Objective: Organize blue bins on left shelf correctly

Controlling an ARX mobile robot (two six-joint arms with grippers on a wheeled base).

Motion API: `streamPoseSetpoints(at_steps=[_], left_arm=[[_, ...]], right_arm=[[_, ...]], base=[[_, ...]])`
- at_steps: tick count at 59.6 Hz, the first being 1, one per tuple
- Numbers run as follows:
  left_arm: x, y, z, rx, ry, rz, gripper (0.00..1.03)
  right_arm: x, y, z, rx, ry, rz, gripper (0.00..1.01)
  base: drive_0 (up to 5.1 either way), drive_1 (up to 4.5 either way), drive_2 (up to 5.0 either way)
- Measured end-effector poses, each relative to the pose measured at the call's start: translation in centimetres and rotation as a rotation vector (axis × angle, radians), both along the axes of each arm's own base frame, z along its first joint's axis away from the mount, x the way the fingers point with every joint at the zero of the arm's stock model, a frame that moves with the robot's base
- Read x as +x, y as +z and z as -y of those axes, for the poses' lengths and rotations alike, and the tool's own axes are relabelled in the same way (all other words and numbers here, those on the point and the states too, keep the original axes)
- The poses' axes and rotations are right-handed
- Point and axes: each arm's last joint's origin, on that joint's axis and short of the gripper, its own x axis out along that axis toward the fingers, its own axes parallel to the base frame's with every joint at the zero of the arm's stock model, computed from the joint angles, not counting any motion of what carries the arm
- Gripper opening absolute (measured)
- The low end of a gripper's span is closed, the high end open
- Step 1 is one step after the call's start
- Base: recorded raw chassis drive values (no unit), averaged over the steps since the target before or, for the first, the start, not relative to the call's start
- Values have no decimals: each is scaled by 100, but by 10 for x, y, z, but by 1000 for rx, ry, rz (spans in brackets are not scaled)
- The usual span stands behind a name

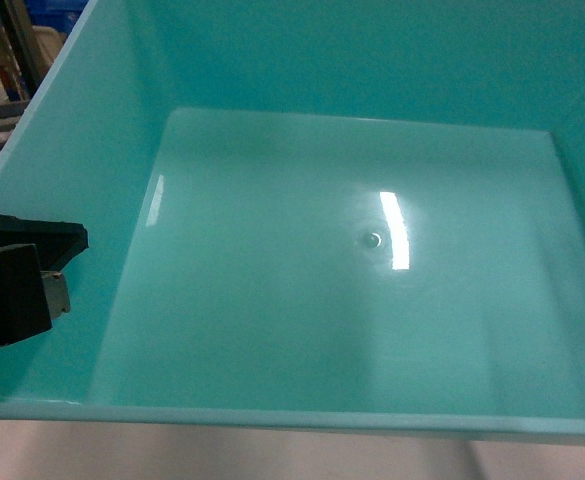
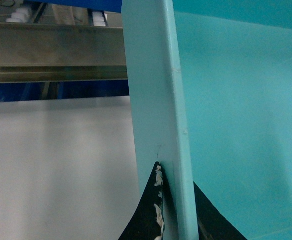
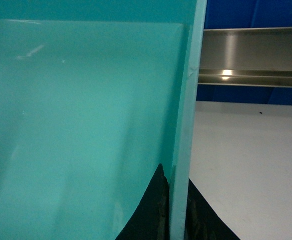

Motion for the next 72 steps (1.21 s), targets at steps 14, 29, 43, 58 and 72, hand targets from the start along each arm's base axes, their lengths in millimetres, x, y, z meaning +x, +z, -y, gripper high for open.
streamPoseSetpoints(at_steps=[14, 29, 43, 58, 72], left_arm=[[0, 0, 0, 0, 0, 0, 3], [0, 0, 0, 0, 0, -1, 3], [0, 0, 0, 0, -1, 0, 3], [0, 0, 0, 1, 0, -3, 3], [0, 0, 0, 0, -1, -1, 3]], right_arm=[[0, 0, 0, 0, 0, -1, 2], [0, 0, 0, 0, 0, 2, 2], [0, 0, 0, 0, 0, 0, 2], [0, 0, 0, 0, 0, 0, 2], [0, 0, 0, 0, 0, 1, 2]], base=[[-482, 263, 263], [-479, 266, 266], [-479, 246, 279], [-472, 128, 368], [-468, 128, 373]])
